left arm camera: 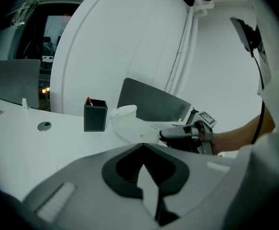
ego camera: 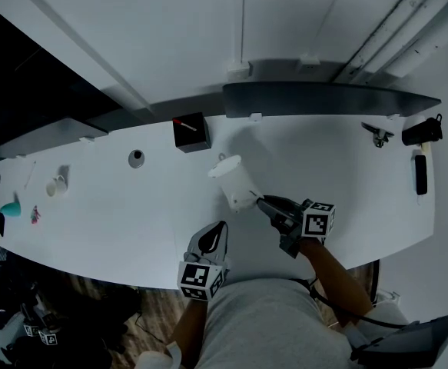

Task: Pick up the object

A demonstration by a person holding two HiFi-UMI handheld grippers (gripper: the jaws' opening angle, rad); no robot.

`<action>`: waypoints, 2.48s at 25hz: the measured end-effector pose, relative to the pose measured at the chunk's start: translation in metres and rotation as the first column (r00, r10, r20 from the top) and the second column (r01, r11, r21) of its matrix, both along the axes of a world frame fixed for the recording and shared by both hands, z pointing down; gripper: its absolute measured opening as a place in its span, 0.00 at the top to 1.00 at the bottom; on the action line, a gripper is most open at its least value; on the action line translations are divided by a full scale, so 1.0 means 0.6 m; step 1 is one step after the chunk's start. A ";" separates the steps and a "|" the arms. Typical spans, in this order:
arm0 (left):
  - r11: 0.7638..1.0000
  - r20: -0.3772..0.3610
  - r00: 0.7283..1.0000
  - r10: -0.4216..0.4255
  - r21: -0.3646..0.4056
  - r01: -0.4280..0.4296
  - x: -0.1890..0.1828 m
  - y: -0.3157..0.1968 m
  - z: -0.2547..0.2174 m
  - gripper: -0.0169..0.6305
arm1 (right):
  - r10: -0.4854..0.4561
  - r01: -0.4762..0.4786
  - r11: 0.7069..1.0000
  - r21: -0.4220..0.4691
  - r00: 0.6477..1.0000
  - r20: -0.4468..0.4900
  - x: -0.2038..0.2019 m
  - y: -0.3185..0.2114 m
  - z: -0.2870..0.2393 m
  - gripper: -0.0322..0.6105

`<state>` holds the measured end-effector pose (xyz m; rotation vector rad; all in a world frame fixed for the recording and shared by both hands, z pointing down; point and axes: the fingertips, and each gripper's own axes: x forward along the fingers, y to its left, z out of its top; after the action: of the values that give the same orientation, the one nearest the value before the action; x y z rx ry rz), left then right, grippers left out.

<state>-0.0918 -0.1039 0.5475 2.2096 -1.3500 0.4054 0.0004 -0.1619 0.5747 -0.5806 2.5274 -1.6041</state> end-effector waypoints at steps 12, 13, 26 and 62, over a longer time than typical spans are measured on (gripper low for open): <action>0.997 -0.410 0.910 0.060 0.068 -0.035 -0.016 -0.029 -0.110 0.84 | -0.115 0.074 0.939 0.336 0.988 0.102 0.006 0.038 -0.189 0.86; 0.996 -0.497 0.863 0.087 0.057 -0.067 -0.010 -0.027 -0.119 0.65 | -0.128 0.080 0.932 0.353 0.985 0.116 0.007 0.043 -0.201 0.86; 0.945 -0.774 0.543 0.326 0.244 -0.218 0.030 -0.009 -0.238 0.53 | -0.380 0.307 0.797 0.520 0.924 0.036 -0.005 0.118 -0.275 0.86; 0.910 0.095 0.989 -0.113 0.409 0.065 0.000 -0.007 -0.204 0.76 | 0.404 0.338 0.592 0.732 0.661 -0.632 -0.034 0.069 -0.257 0.95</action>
<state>-0.0919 -0.1083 0.4253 2.4708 -1.7213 0.2377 -0.0198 -0.1206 0.4203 -1.3209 3.3017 0.1341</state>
